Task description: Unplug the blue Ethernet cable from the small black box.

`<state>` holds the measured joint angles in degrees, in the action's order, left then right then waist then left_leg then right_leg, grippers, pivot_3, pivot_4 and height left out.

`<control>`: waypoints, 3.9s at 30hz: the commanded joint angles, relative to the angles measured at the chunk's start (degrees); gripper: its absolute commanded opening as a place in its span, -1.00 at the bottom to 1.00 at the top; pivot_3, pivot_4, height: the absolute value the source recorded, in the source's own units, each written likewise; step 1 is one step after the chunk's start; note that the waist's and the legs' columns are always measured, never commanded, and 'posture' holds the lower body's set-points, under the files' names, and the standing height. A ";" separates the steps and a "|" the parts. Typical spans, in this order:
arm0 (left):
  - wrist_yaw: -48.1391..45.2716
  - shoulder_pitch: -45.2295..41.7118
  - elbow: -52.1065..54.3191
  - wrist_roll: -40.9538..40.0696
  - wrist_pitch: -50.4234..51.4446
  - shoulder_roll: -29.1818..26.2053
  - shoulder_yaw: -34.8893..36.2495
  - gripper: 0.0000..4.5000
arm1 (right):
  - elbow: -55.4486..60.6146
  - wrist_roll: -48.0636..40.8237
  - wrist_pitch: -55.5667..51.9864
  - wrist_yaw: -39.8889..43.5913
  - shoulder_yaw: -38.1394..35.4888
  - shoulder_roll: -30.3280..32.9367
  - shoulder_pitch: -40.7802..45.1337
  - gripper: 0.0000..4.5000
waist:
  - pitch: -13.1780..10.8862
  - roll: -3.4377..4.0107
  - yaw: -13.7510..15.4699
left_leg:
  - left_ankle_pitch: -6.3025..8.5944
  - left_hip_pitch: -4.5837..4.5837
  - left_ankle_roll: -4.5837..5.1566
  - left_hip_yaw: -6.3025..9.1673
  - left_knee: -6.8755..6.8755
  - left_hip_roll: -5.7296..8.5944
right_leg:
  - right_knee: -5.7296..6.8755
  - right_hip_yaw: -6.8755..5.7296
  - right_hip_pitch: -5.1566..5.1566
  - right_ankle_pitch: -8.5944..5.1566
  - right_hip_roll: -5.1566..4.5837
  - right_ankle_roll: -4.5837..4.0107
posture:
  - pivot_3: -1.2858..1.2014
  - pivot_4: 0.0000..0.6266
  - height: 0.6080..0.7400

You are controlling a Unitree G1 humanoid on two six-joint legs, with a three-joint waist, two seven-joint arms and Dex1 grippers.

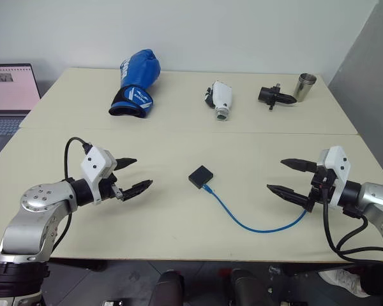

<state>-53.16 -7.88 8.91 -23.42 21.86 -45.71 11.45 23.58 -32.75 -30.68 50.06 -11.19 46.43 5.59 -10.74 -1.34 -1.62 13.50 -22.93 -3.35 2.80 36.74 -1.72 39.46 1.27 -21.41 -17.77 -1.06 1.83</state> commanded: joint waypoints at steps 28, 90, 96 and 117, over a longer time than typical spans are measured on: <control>-2.79 0.76 2.68 -1.13 0.81 -0.72 -0.27 0.98 | 4.14 2.48 -3.32 -6.10 8.25 -4.49 2.97 1.00 | 0.00 0.00 -0.03 | 0.00 0.01 0.00 0.01 0.00 -0.01 | 0.01 0.00 0.00 0.00 0.00 0.00 | 0.03 -0.52 1.00; -2.77 -13.71 0.46 -32.82 41.68 5.04 -1.32 1.00 | -17.25 37.20 50.28 -2.43 32.26 -12.79 23.19 -0.97 | -0.04 0.04 -0.22 | 0.00 0.00 -0.01 0.15 0.05 0.01 | 0.30 -0.15 -0.06 -0.04 -0.01 -0.09 | 0.03 -0.52 1.00; -0.48 -15.63 0.46 -34.16 43.18 6.94 -1.19 1.00 | -17.24 37.31 50.69 -1.67 32.00 -13.65 23.79 -0.97 | -0.04 0.04 -0.11 | -0.01 0.01 -0.02 0.20 0.11 0.02 | 0.39 -0.17 -0.05 -0.04 -0.01 -0.10 | 0.03 -0.52 1.00; -3.63 -14.52 -2.06 -34.88 42.42 6.21 -1.39 -0.45 | -19.48 38.37 56.10 -3.43 31.43 -16.92 25.51 -0.97 | -0.04 0.04 -0.11 | -0.01 0.02 -0.02 0.20 0.11 0.03 | 0.40 -0.17 -0.06 -0.05 -0.02 -0.11 | 0.03 -0.52 1.00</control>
<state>-55.93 -22.64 6.44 -58.44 65.49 -38.88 9.34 2.78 5.95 23.79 47.33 21.70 30.02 30.09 -10.77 -1.30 -1.73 13.49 -22.91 -3.38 3.00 36.85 -1.70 39.86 1.11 -21.47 -17.82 -1.07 1.72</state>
